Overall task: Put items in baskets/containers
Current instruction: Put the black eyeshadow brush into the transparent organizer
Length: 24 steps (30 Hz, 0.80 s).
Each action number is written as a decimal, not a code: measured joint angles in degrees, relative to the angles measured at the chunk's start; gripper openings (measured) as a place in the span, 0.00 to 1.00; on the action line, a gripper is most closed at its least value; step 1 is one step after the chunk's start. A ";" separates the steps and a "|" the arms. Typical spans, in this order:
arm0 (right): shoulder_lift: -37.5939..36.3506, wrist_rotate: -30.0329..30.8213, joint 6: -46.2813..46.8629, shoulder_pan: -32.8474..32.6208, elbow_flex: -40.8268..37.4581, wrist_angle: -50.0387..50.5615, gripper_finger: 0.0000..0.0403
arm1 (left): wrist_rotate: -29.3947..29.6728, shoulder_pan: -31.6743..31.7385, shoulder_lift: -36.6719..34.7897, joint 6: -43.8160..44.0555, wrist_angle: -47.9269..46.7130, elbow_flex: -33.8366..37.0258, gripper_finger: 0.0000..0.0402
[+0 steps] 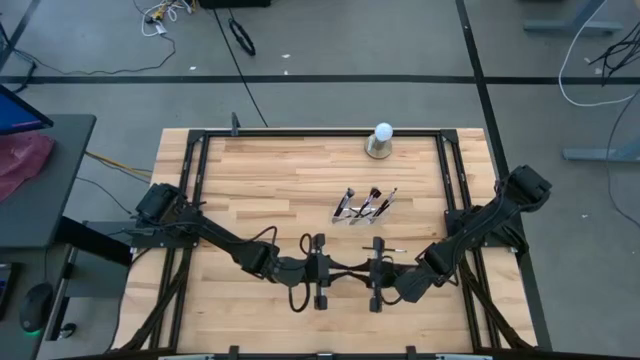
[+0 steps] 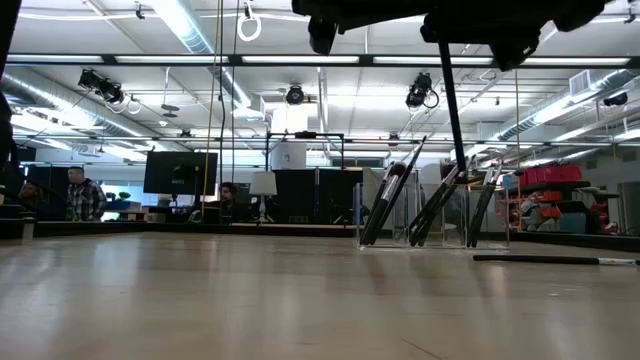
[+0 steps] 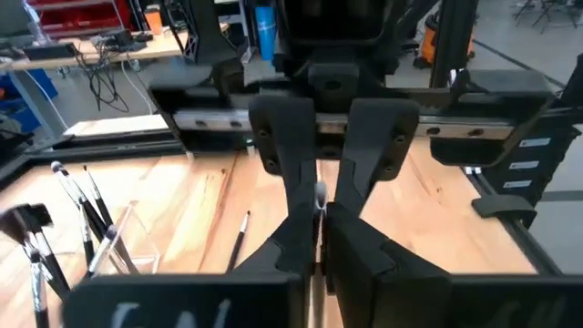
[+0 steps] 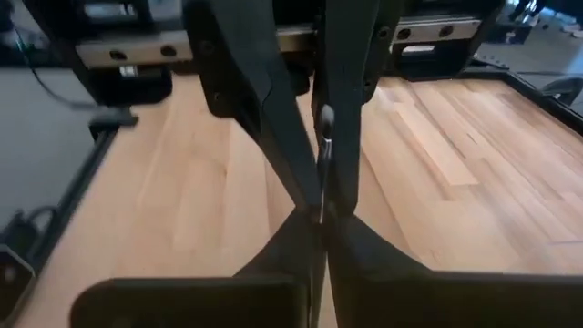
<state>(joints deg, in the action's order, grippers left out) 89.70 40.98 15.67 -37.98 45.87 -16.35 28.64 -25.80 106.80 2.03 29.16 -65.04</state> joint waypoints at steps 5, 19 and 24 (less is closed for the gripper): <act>0.09 10.18 2.42 -0.06 -9.84 -16.14 0.03 | 1.30 0.02 -2.05 -4.20 -0.89 0.07 0.26; -0.25 32.00 -12.51 11.90 -26.01 -60.65 0.03 | 29.31 -8.19 -7.36 10.13 -27.99 0.07 0.52; -0.25 28.56 -5.17 17.60 -26.01 -54.54 0.03 | 30.26 -10.42 -7.32 11.95 -27.10 0.68 0.48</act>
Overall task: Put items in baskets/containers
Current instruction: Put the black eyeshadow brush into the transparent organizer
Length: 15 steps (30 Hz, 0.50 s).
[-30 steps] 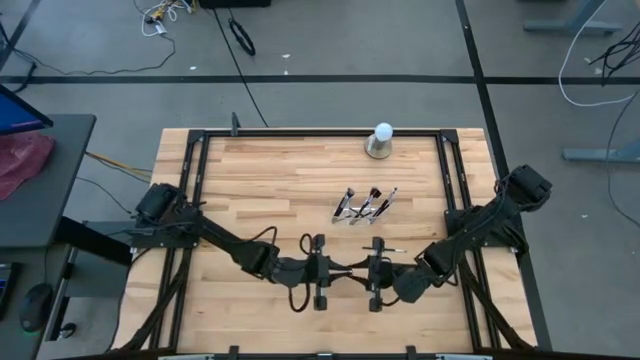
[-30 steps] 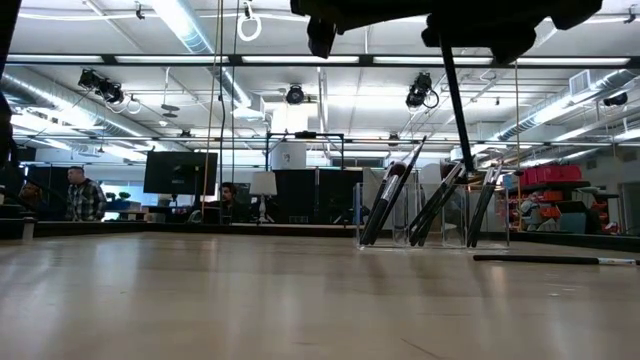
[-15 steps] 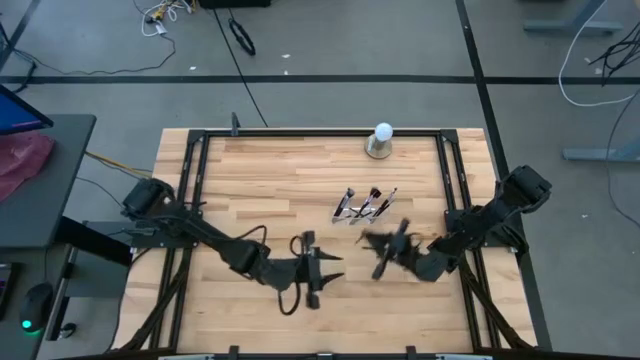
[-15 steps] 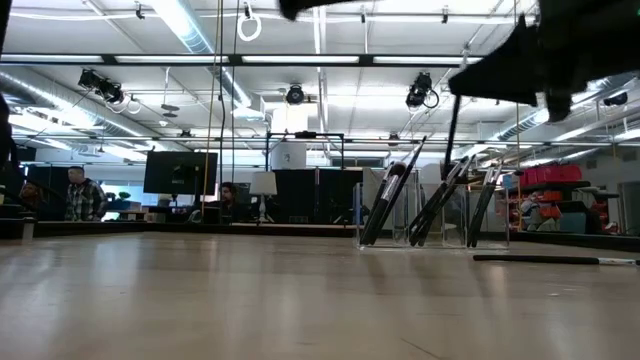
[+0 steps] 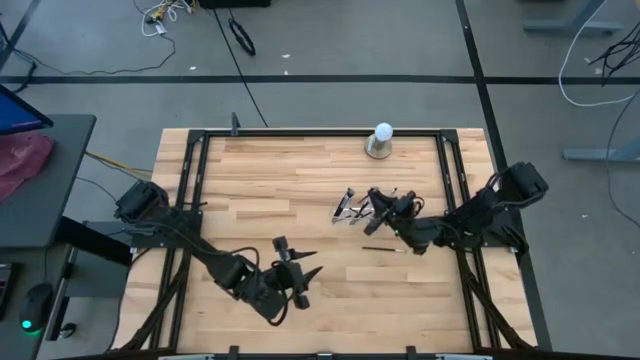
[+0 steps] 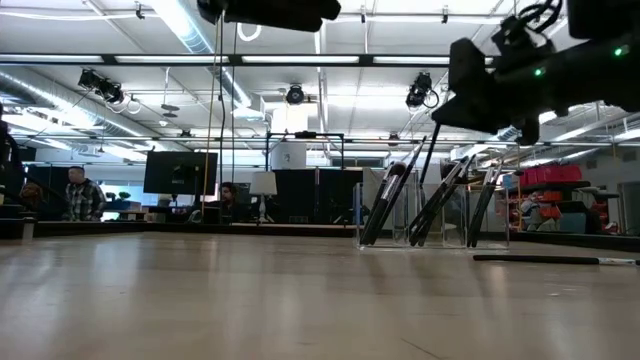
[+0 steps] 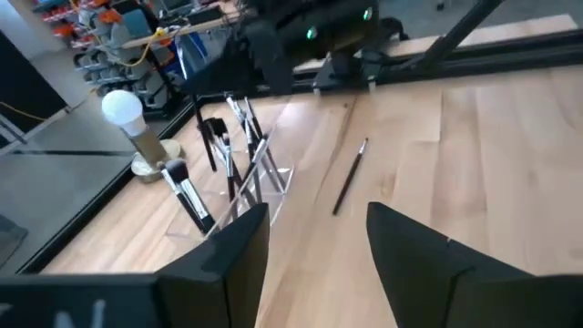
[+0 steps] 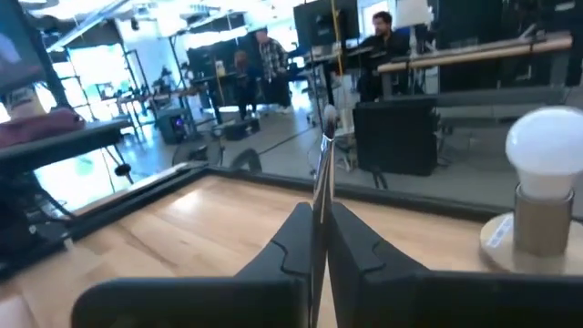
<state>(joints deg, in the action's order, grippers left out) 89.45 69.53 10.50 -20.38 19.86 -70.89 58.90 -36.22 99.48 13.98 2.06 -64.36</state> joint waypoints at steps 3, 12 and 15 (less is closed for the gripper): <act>0.02 -3.48 4.89 1.75 0.00 4.32 0.03 | 0.21 -0.66 0.00 0.60 0.14 0.00 0.46; 0.02 -7.98 14.16 4.27 0.00 13.16 0.19 | -0.07 -0.71 0.00 0.85 0.12 0.00 0.44; 0.02 -7.36 13.14 4.19 0.00 14.31 0.28 | -0.14 -0.71 0.00 0.85 0.15 0.00 0.44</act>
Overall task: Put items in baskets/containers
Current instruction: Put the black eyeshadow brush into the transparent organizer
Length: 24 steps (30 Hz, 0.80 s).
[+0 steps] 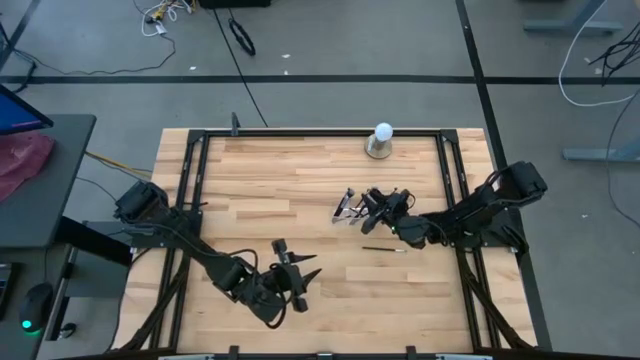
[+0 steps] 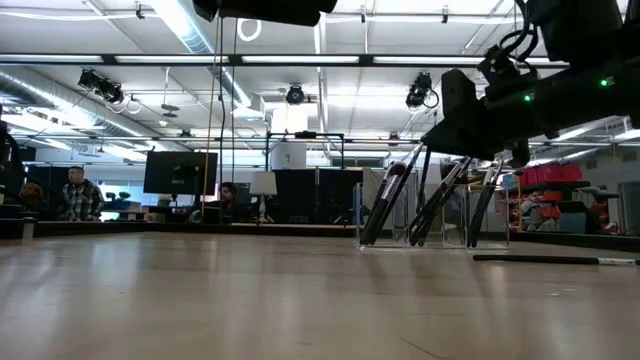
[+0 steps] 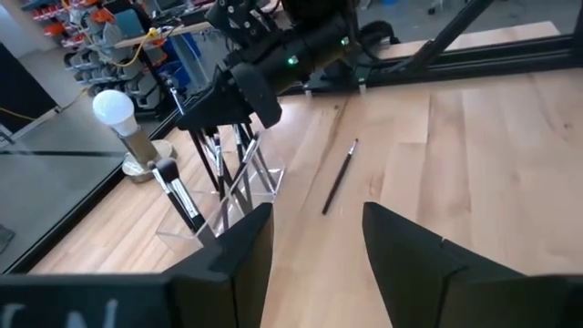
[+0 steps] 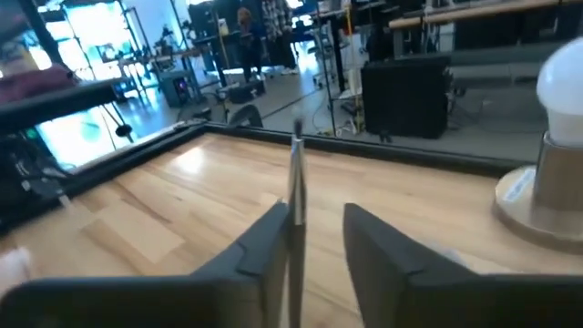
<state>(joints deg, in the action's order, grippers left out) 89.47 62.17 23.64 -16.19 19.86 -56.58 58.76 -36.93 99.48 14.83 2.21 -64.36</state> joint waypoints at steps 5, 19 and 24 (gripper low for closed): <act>-2.59 2.25 -8.30 -1.06 0.00 -0.19 0.41 | -0.11 -0.04 0.00 0.25 -0.02 0.00 0.44; -15.34 -5.00 5.42 -0.03 0.02 20.56 0.48 | -2.45 0.00 0.02 2.43 -0.03 0.00 0.44; -16.61 -15.87 7.39 3.22 0.02 23.87 0.62 | -2.47 0.00 0.02 2.51 -0.03 0.00 0.44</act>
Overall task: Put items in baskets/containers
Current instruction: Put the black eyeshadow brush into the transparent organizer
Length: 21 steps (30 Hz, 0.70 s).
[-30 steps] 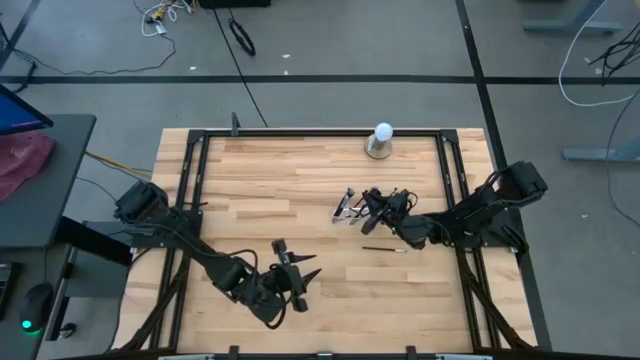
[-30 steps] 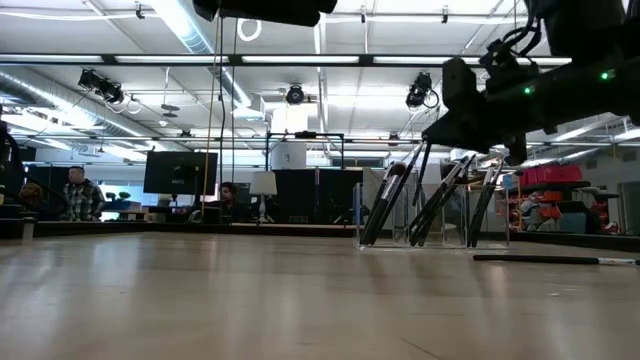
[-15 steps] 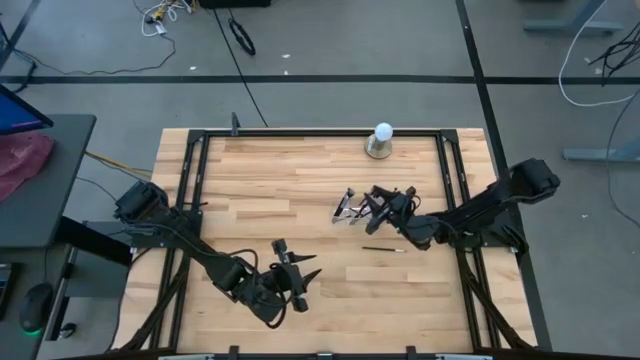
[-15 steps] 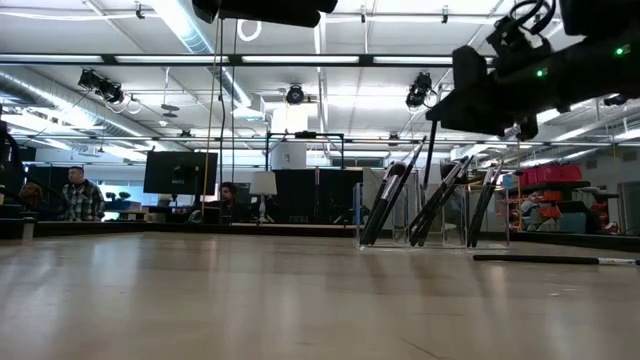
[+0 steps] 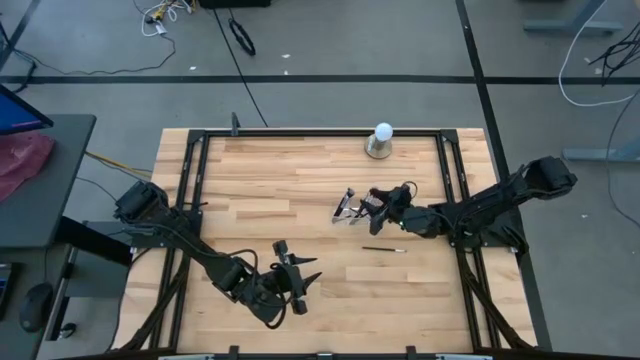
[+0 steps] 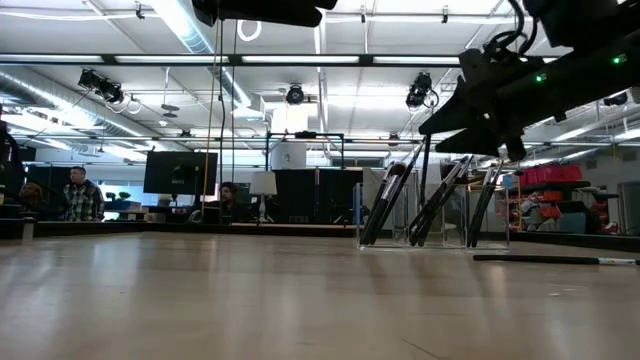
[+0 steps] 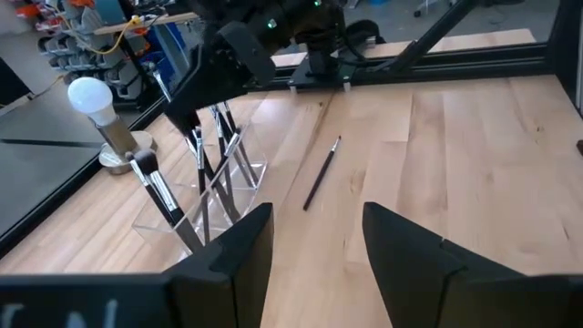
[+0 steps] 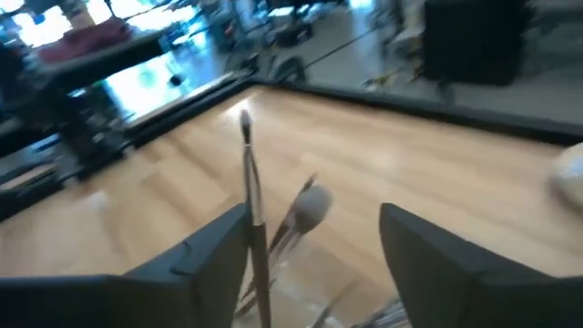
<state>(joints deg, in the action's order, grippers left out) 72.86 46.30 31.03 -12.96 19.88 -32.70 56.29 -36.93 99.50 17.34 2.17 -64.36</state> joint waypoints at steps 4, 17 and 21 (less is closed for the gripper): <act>-1.27 -4.32 -0.36 1.87 0.00 1.68 0.71 | 0.00 0.00 0.00 0.00 0.00 0.00 0.44; -9.91 -0.85 -7.94 -1.35 0.13 7.09 0.66 | -0.02 -0.01 0.02 0.04 0.00 0.00 0.44; -13.44 -4.81 -14.79 -8.70 3.27 10.30 0.60 | -0.02 0.00 0.02 0.04 -0.01 0.00 0.44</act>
<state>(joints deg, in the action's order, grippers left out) 59.42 41.49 16.23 -21.66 23.15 -22.40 56.27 -36.93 99.53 17.39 2.16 -64.36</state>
